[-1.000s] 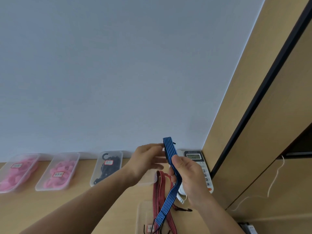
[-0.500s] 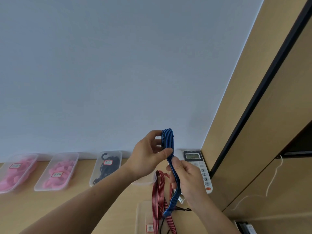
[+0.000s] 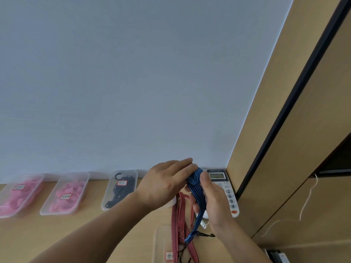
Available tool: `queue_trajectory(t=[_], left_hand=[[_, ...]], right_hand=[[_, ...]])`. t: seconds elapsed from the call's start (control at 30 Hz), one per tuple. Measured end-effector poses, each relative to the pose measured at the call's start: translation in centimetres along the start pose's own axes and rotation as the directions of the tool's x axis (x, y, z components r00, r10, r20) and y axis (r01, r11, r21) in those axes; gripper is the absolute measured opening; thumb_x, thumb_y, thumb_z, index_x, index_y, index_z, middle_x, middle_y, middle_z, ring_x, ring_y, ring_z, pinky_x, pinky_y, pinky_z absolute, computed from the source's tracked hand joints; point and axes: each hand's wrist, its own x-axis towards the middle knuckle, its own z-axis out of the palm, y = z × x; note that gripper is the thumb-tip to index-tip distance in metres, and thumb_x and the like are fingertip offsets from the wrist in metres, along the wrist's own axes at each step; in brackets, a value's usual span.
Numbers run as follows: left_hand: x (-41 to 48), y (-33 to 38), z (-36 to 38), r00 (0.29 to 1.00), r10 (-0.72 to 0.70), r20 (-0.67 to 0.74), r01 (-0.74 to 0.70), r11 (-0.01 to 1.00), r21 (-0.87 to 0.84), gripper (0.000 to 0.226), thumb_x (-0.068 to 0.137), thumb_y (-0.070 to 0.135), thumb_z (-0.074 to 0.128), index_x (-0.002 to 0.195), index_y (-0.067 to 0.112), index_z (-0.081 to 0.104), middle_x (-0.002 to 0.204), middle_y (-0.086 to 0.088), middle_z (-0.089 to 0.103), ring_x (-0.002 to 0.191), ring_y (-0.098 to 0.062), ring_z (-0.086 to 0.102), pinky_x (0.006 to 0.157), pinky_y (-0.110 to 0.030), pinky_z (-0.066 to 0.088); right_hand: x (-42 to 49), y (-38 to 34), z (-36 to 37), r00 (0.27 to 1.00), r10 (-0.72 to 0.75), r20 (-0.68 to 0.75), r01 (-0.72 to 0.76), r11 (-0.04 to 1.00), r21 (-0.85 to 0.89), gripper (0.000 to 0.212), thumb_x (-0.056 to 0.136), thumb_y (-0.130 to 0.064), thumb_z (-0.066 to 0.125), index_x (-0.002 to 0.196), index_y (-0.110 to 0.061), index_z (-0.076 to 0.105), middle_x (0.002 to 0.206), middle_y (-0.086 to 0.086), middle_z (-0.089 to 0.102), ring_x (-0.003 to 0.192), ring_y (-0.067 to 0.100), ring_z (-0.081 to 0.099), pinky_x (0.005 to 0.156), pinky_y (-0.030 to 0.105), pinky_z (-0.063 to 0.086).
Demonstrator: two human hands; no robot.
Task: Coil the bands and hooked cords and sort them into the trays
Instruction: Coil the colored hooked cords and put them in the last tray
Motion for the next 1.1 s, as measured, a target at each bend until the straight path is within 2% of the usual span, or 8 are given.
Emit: queue_trajectory(t=[0.1, 0.2, 0.27, 0.33, 0.43, 0.77, 0.97, 1.1], left_hand=[[-0.5, -0.4, 0.0, 0.996, 0.062, 0.066, -0.064, 0.998, 0.026, 0.039, 0.094, 0.015, 0.068, 0.13, 0.009, 0.054, 0.13, -0.014, 0.064, 0.112, -0.029, 0.066, 0.091, -0.038, 0.057], [-0.3, 0.1, -0.2, 0.953, -0.256, 0.161, 0.285, 0.937, -0.2, 0.051, 0.088, 0.01, 0.068, 0.137, 0.014, 0.053, 0.141, -0.004, 0.057, 0.121, -0.018, 0.061, 0.098, -0.027, 0.052], [0.4, 0.6, -0.9, 0.717, -0.558, 0.417, 0.697, 0.598, -0.396, 0.058, 0.088, 0.016, 0.062, 0.143, 0.023, 0.045, 0.14, 0.003, 0.058, 0.119, -0.01, 0.06, 0.093, -0.021, 0.052], [1.4, 0.5, -1.6, 0.448, -0.562, 0.696, 0.857, 0.05, -0.512, 0.05, 0.085, 0.03, 0.058, 0.134, 0.017, 0.055, 0.12, 0.0, 0.071, 0.107, -0.013, 0.068, 0.085, -0.028, 0.056], [2.0, 0.5, -2.0, 0.368, -0.417, 0.831, 0.81, -0.296, -0.507, 0.054, 0.086, 0.048, 0.051, 0.114, 0.005, 0.068, 0.109, -0.014, 0.074, 0.099, -0.023, 0.07, 0.084, -0.037, 0.053], [2.8, 0.5, -2.2, 0.547, -0.599, 0.585, 0.76, 0.063, -0.647, 0.03, 0.089, 0.026, 0.068, 0.117, 0.016, 0.062, 0.105, -0.001, 0.075, 0.092, -0.015, 0.07, 0.077, -0.03, 0.053], [2.0, 0.7, -1.7, 0.819, -0.505, 0.273, 0.572, 0.757, -0.317, 0.041, 0.092, 0.043, 0.058, 0.132, 0.032, 0.054, 0.112, 0.019, 0.07, 0.097, 0.003, 0.066, 0.075, -0.016, 0.051], [1.2, 0.7, -1.4, 0.955, -0.29, 0.062, 0.295, 0.949, -0.114, 0.043, 0.092, 0.041, 0.056, 0.128, 0.018, 0.062, 0.115, 0.006, 0.072, 0.079, -0.007, 0.068, 0.056, -0.019, 0.053]], right_hand=[[0.0, -0.1, 0.1, 1.0, -0.001, 0.004, 0.001, 1.0, -0.016, 0.07, 0.076, -0.076, 0.058, 0.08, -0.008, 0.073, 0.061, 0.011, 0.064, 0.047, 0.017, 0.052, 0.046, 0.023, 0.043], [0.0, -0.3, 0.0, 1.0, -0.025, 0.005, 0.025, 1.0, -0.001, 0.063, 0.077, -0.062, 0.06, 0.086, 0.0, 0.07, 0.061, 0.009, 0.063, 0.049, 0.017, 0.051, 0.047, 0.021, 0.043], [0.0, -0.4, 0.0, 0.999, -0.051, 0.004, 0.051, 0.999, 0.002, 0.06, 0.078, -0.056, 0.06, 0.088, 0.002, 0.068, 0.06, 0.008, 0.062, 0.049, 0.016, 0.051, 0.048, 0.022, 0.044], [0.0, -0.4, 0.1, 0.997, -0.071, -0.007, 0.071, 0.997, -0.01, 0.056, 0.078, -0.053, 0.06, 0.085, 0.002, 0.065, 0.059, 0.007, 0.061, 0.048, 0.017, 0.05, 0.048, 0.024, 0.044], [0.1, -0.1, 0.3, 0.995, -0.103, 0.004, 0.103, 0.993, -0.056, 0.043, 0.08, -0.049, 0.061, 0.078, -0.007, 0.065, 0.058, 0.004, 0.062, 0.049, 0.016, 0.052, 0.05, 0.025, 0.044], [0.3, 0.5, 0.1, 0.998, -0.033, -0.053, 0.027, 0.992, -0.124, 0.043, 0.08, -0.048, 0.061, 0.072, -0.006, 0.068, 0.054, 0.01, 0.062, 0.042, 0.017, 0.053, 0.044, 0.022, 0.045], [0.1, 0.3, -0.1, 1.0, 0.013, -0.028, -0.015, 0.998, -0.059, 0.041, 0.088, -0.043, 0.056, 0.082, -0.005, 0.07, 0.058, 0.007, 0.062, 0.046, 0.019, 0.052, 0.044, 0.022, 0.043], [-0.2, 0.0, -0.1, 1.0, 0.024, -0.004, -0.024, 1.0, -0.012, 0.059, 0.088, -0.06, 0.042, 0.087, -0.009, 0.072, 0.064, 0.011, 0.062, 0.047, 0.017, 0.051, 0.046, 0.024, 0.041]])
